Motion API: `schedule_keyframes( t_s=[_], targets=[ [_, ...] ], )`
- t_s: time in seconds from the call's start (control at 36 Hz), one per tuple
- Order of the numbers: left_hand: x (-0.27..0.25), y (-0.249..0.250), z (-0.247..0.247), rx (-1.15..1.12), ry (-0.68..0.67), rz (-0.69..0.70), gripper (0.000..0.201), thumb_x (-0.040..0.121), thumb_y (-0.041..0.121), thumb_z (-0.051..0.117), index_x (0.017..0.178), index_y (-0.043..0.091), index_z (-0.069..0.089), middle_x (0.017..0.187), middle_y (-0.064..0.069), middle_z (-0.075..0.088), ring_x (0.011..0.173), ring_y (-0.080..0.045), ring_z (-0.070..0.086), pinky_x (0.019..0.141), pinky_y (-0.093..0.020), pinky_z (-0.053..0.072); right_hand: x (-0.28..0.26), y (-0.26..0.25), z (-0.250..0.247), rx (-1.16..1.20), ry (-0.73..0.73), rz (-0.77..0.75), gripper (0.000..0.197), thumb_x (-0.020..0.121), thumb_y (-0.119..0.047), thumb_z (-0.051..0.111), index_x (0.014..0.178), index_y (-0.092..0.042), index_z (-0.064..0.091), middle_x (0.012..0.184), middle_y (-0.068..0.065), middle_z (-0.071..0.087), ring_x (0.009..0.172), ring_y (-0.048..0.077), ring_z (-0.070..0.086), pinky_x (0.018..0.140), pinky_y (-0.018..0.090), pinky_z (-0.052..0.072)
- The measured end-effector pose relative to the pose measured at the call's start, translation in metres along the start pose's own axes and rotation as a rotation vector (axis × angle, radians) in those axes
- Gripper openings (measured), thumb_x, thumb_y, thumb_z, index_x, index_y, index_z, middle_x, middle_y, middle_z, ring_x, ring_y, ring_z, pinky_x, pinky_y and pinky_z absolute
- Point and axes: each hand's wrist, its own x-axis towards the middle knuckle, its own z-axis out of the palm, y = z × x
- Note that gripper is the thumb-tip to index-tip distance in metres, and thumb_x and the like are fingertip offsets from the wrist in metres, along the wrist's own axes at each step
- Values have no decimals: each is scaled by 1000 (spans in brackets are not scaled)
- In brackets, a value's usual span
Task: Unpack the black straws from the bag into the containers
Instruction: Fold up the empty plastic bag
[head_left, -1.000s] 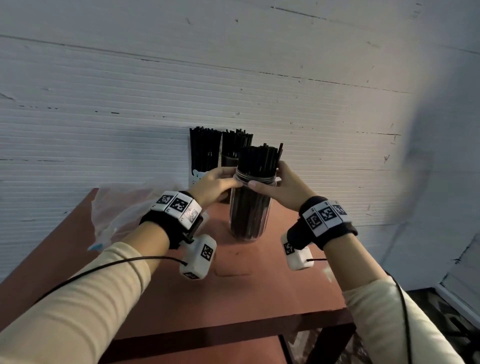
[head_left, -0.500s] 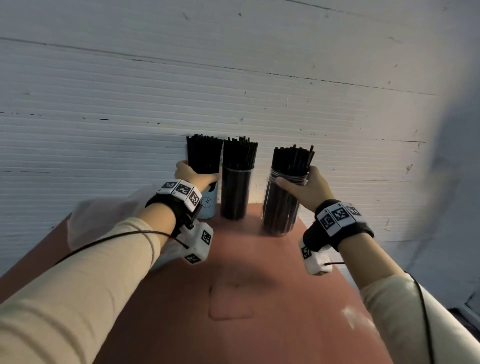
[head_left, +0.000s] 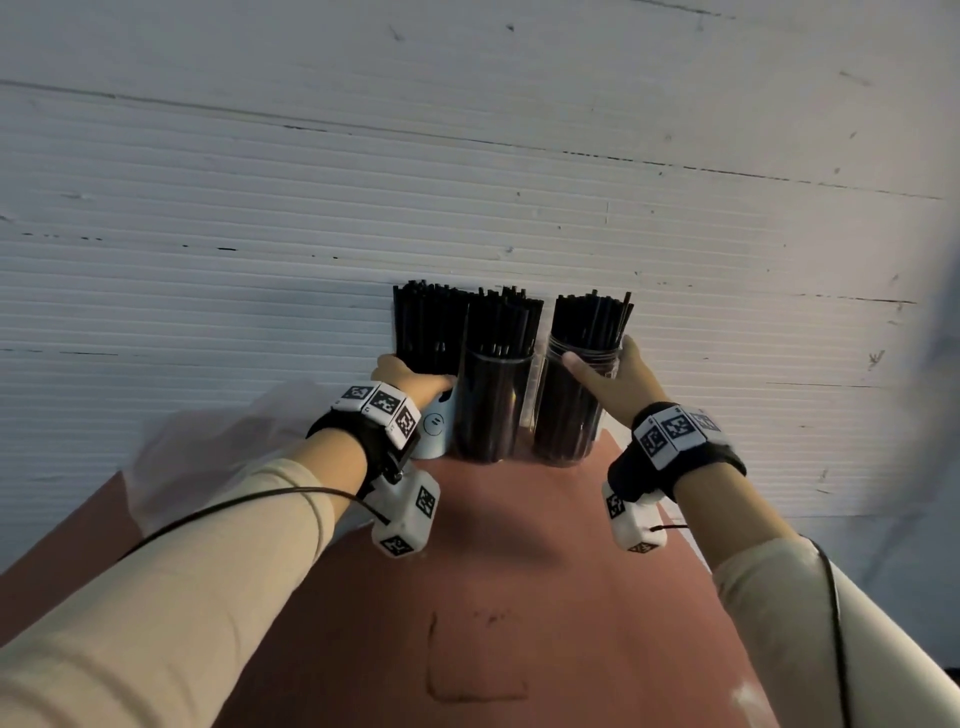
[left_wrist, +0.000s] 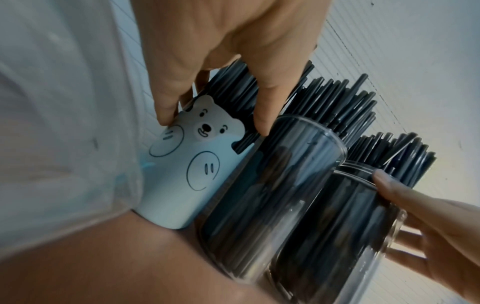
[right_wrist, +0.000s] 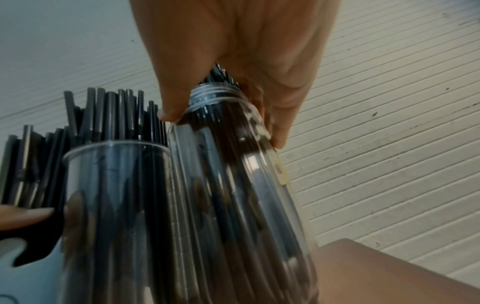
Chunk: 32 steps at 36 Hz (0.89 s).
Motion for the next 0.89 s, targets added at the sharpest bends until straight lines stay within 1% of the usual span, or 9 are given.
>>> schedule_keyframes(
  t_s=[0.08,0.19,0.28,0.42,0.53,0.64,0.75,0.83,0.89],
  targets=[
    [-8,1,-2,5,14,-13,73,71,33,82,125,-1,46,116,-16,63,101,-29,62,72,-31,48,-10,2,-4,-48,48,87,98,81,-58,64,145,1,20,147,20,37,134,31,39,104,36,36],
    [-26,8,-11,4,45,33,87,74,28,81,139,1,31,135,-16,49,120,-30,53,84,-29,45,-28,1,-7,-86,191,110,73,83,-57,62,120,3,41,121,20,54,106,33,53,82,35,43],
    [-43,14,-30,10,37,98,79,78,21,76,142,6,32,139,-14,43,122,-26,49,80,-23,38,-50,-7,-2,-158,87,74,54,88,-52,59,108,-3,49,104,13,59,89,26,53,72,32,39],
    [-65,17,-76,17,6,212,36,77,12,73,111,15,63,99,4,61,97,-15,56,71,-19,40,-87,-31,32,-230,-135,-90,36,88,-51,59,85,-15,57,77,-2,60,73,16,55,57,25,37],
    [-79,8,-114,161,-41,287,16,78,8,72,84,20,63,77,11,56,78,-9,54,54,-10,37,-112,-63,61,-304,-412,-204,22,89,-40,62,94,-19,65,92,-4,63,87,14,58,70,22,40],
    [-94,-15,-146,462,-193,246,19,80,15,74,97,19,68,87,9,58,94,-10,51,63,-13,37,-132,-94,94,-323,-666,-187,22,92,-29,58,111,-20,65,99,6,67,79,15,61,77,31,54],
    [-104,-43,-161,580,-276,193,37,81,17,74,117,22,65,106,1,52,109,-17,52,80,-18,39,-152,-116,117,-398,-836,-168,36,95,-23,55,132,-25,55,104,14,68,82,17,62,72,25,52],
    [-109,-58,-164,507,-262,231,38,83,6,70,117,22,65,93,0,56,77,-13,54,49,-10,38,-162,-125,125,-490,-887,-181,41,97,-26,53,138,-27,49,122,13,64,90,19,59,84,26,48],
    [-111,-64,-167,463,-224,248,35,84,1,67,111,23,66,83,2,55,66,-10,48,42,-11,35,-167,-127,125,-554,-879,-203,42,97,-30,52,139,-29,49,131,6,59,107,20,59,91,24,42]
  ],
)
